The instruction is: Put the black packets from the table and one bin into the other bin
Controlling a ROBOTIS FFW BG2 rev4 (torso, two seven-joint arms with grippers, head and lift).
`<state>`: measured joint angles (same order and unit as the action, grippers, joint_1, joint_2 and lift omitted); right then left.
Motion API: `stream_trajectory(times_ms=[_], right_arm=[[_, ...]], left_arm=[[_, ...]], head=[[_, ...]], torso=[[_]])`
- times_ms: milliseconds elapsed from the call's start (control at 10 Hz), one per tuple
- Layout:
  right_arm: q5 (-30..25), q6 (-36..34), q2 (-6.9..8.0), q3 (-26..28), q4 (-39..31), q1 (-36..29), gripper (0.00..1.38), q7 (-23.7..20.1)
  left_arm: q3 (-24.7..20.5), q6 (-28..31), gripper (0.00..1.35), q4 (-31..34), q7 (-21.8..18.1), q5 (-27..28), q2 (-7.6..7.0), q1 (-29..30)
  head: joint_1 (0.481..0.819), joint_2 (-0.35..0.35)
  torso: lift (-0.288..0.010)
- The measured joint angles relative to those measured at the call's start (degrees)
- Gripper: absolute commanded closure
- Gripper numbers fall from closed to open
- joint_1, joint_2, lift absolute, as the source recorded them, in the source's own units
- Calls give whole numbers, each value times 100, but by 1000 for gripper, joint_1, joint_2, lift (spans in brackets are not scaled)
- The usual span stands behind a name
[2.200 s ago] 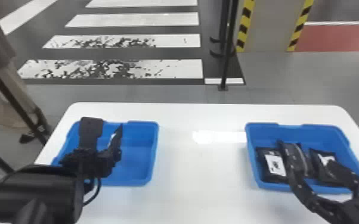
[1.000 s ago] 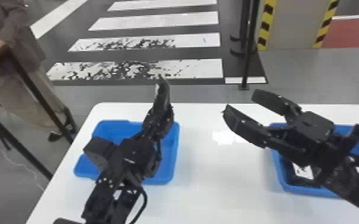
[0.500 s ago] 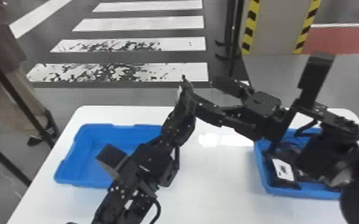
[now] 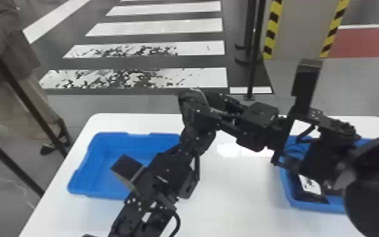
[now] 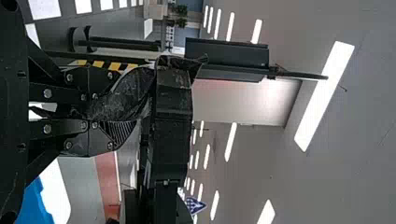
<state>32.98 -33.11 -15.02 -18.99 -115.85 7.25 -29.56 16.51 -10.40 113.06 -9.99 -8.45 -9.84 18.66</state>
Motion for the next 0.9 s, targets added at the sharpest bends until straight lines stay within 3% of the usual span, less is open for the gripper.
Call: stream_trajectory(times_ms=[400, 500, 600, 700, 900], right_arm=[[26, 339, -27, -79, -154, -29, 1136, -24], [34, 470, -27, -79, -161, -71, 1136, -1], [60, 621, -24, -43, -206, -114, 1136, 40], [54, 751, -19, 81, -178, -176, 1136, 65], [-37, 969, 9, 502, -156, -329, 1136, 96]], left_arm=[[28, 24, 1207, -84, -2, -14, -7, -32], [29, -15, 975, -134, -1, -77, -3, -34], [22, -59, 654, -220, -10, -157, 6, -20], [-23, -152, 456, -259, -2, -195, 22, -4], [-126, -271, 325, -292, -3, -216, 55, 43]], head=[[672, 133], [672, 133], [670, 131], [666, 126], [650, 92]], torso=[[-110], [-110], [-110], [-110], [-110]])
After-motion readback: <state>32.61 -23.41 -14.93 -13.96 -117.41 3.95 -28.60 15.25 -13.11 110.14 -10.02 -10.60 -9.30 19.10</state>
